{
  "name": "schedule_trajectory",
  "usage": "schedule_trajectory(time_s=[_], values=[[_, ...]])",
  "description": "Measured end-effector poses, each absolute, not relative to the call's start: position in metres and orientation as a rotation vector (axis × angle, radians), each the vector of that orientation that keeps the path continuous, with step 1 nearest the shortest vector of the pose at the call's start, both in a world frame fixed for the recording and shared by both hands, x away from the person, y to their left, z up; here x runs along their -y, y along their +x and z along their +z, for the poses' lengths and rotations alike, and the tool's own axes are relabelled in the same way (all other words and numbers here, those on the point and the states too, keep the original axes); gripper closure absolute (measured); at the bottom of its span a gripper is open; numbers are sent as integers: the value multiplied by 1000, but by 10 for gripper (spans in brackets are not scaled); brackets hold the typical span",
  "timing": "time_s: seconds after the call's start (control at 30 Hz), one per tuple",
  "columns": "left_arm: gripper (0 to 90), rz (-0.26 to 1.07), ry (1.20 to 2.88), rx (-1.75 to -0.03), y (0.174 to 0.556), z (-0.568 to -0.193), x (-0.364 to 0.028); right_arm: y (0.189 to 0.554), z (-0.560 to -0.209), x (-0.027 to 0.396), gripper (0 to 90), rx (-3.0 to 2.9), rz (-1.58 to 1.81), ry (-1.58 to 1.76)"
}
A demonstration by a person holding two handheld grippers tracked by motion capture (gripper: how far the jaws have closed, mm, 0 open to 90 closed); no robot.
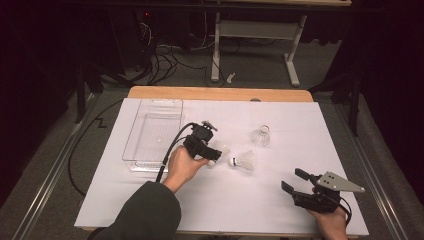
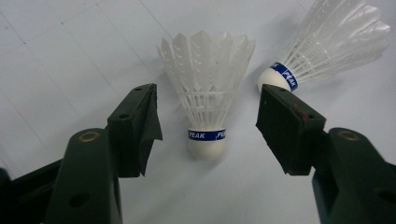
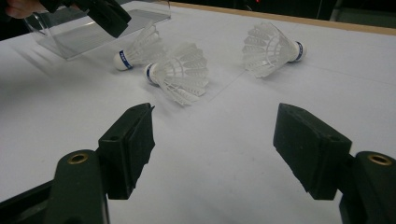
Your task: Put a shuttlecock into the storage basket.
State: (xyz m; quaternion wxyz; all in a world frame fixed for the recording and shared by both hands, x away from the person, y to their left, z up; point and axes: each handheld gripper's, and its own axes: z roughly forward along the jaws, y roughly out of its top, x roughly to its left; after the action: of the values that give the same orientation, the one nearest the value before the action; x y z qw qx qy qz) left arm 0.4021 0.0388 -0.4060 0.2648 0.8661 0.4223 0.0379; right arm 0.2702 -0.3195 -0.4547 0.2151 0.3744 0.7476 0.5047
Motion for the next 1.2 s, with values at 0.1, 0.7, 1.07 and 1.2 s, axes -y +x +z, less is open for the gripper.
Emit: schedule_trajectory(time_s=[0.1,0.7,1.07,1.2], values=[[390,94,2348,-1146,403,-408,-38,270,-455,320,293,-2074,1399,1037],[388,58,2412,-1163,406,-416,-31,270,-455,319,293,-2077,1397,1042],[395,44,2430,-1180,410,-424,-28,270,-455,319,293,-2076,1399,1038],[415,42,2435,-1181,411,-426,-27,270,-455,319,293,-2077,1398,1039]])
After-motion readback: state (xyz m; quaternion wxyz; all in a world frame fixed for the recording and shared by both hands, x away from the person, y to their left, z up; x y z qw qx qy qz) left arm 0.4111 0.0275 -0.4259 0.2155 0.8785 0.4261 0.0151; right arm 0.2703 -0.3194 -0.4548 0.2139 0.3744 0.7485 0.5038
